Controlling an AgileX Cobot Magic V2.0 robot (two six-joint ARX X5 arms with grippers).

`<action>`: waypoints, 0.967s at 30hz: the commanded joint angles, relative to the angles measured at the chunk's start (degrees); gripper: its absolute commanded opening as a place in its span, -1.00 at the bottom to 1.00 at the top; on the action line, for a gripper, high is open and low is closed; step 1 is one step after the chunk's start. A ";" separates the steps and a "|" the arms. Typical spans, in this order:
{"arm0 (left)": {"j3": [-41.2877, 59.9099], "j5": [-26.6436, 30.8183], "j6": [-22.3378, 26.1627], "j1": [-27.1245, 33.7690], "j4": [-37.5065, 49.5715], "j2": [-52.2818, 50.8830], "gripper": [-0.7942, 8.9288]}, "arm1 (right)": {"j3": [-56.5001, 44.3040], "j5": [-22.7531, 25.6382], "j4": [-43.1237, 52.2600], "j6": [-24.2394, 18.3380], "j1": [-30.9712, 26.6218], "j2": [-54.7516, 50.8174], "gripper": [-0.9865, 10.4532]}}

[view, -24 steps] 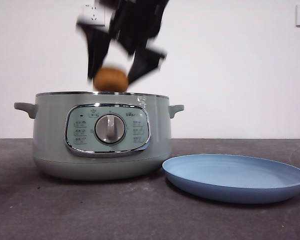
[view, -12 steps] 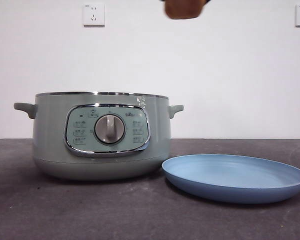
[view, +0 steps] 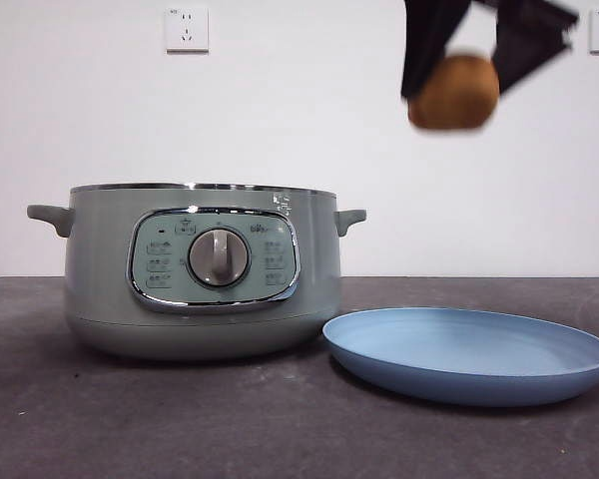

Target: Take the potato out from the steamer,put the potato on the plate,close the lid

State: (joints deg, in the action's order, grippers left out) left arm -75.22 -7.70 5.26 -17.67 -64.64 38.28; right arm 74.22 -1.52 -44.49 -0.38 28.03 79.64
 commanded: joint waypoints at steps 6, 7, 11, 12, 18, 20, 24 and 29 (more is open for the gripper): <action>-0.26 -0.20 -0.57 0.11 3.34 -0.44 -0.85 | -17.94 -2.95 16.11 4.66 -0.98 0.70 -0.85; -0.26 -0.20 -0.57 0.11 3.39 -0.22 -0.85 | -19.67 -2.82 17.92 5.09 -1.03 0.81 -0.85; -0.26 -0.22 -0.57 0.11 3.50 0.48 -0.85 | -25.14 -2.86 23.91 5.46 -1.03 2.29 -0.85; -0.26 -0.22 -0.57 0.11 3.58 0.61 -0.85 | -26.05 -2.84 24.90 5.46 -1.03 2.82 -0.85; -0.26 -0.28 -0.57 0.11 3.76 1.90 -0.85 | -28.22 -3.06 29.31 5.44 -1.03 7.41 -0.85; -0.26 -0.26 -0.57 0.11 3.96 2.45 -0.85 | -28.22 -3.08 30.49 5.44 -1.03 8.98 -0.85; -0.26 -0.26 -0.57 0.11 4.33 3.26 -0.85 | -28.20 -3.06 30.93 6.21 -1.03 11.10 -0.85; -0.26 -2.78 -0.59 0.09 7.28 6.08 -0.85 | -28.20 -3.04 30.75 7.26 -1.03 11.04 -0.56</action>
State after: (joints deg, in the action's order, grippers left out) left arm -75.22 -9.32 5.26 -17.67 -60.53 44.29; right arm 46.61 -4.54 -13.23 5.87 26.98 89.62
